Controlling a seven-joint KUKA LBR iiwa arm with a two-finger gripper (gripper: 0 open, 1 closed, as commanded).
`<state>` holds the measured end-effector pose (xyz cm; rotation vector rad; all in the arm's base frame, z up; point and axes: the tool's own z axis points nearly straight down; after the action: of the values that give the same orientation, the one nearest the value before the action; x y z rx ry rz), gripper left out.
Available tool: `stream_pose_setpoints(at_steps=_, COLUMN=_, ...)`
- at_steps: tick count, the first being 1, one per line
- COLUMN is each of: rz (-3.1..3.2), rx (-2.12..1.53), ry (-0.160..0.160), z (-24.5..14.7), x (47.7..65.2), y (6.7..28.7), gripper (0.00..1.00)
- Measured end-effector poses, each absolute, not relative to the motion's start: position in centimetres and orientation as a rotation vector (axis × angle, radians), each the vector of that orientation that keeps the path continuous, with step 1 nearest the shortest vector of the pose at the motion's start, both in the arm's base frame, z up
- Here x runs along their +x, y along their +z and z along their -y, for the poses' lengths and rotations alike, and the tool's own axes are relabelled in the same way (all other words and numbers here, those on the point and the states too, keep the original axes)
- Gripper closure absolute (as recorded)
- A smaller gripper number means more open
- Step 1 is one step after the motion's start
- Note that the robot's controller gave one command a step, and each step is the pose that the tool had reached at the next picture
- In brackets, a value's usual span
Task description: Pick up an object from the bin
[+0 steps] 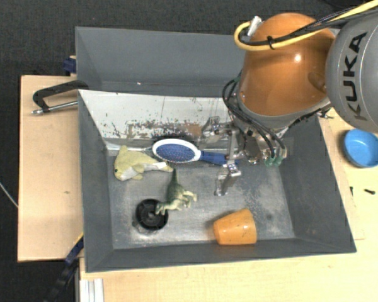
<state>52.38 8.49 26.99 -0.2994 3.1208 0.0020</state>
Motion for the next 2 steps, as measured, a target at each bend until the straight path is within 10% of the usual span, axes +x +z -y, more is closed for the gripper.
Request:
stream_pose_setpoints(at_steps=1, rz=-3.11, rx=-0.438, ry=0.003, z=-10.2, x=52.06, y=10.64, gripper=0.0)
stream_pose_setpoints(at_steps=2, rz=-3.103, rx=-0.437, ry=0.003, z=-10.18, x=52.26, y=11.16, gripper=1.0)
